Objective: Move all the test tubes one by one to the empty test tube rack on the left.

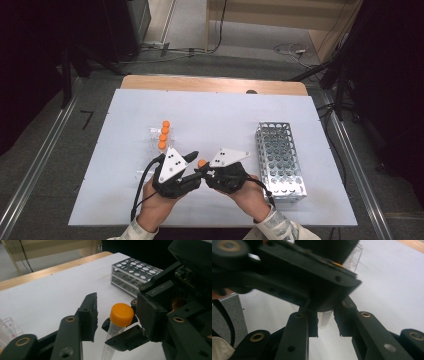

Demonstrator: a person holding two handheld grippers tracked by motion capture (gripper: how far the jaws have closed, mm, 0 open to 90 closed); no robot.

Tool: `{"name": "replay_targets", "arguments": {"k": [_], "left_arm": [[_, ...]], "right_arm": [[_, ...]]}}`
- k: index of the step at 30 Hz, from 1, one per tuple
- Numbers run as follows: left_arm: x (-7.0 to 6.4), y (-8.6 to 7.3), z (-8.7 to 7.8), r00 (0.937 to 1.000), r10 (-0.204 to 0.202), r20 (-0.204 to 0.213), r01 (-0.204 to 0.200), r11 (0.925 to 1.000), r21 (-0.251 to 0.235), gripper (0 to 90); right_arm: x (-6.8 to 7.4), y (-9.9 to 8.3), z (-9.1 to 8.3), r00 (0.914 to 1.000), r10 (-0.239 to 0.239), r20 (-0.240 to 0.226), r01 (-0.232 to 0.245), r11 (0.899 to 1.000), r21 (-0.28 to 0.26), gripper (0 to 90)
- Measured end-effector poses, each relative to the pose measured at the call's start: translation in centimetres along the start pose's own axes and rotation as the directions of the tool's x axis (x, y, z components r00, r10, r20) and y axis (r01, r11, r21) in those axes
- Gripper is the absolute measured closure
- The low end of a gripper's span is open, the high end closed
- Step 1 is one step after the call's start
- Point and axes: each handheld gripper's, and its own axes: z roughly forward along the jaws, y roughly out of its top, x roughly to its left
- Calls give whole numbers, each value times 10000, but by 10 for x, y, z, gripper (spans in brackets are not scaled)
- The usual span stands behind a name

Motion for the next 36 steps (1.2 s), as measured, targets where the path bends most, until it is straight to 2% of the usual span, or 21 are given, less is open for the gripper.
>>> {"name": "replay_targets", "arguments": {"k": [5, 10, 16, 20, 26, 30, 36], "left_arm": [[-1, -2, 3, 9998, 176, 4, -176, 9997, 187, 622], [-1, -3, 4, 9998, 164, 79, -166, 9995, 259, 687], [0, -5, 6, 9998, 147, 104, -151, 9992, 378, 701], [2, -5, 4, 9999, 74, 112, -78, 9994, 347, 703], [9, -2, -7, 9998, -196, -79, 197, 9998, 99, 703], [15, 2, -18, 9990, -424, -132, 422, 9990, -144, 703], [23, 7, -35, 9972, -650, -381, 633, 9970, -457, 703]], "right_arm": [[1, 0, 1, 10000, -36, -13, 36, 10000, -3, 709], [1, 0, 1, 10000, 23, 6, -23, 10000, 55, 709], [0, -2, 3, 10000, 20, 17, -20, 10000, 81, 693], [-2, -3, 5, 10000, 78, -44, -77, 9999, 142, 548], [-15, -6, -2, 9985, 460, 310, -463, 9989, 75, 325], [-20, -11, -10, 9965, 481, 677, -480, 9988, -41, 251], [-28, -23, -20, 9924, 727, 996, -725, 9974, -55, 213]]}}
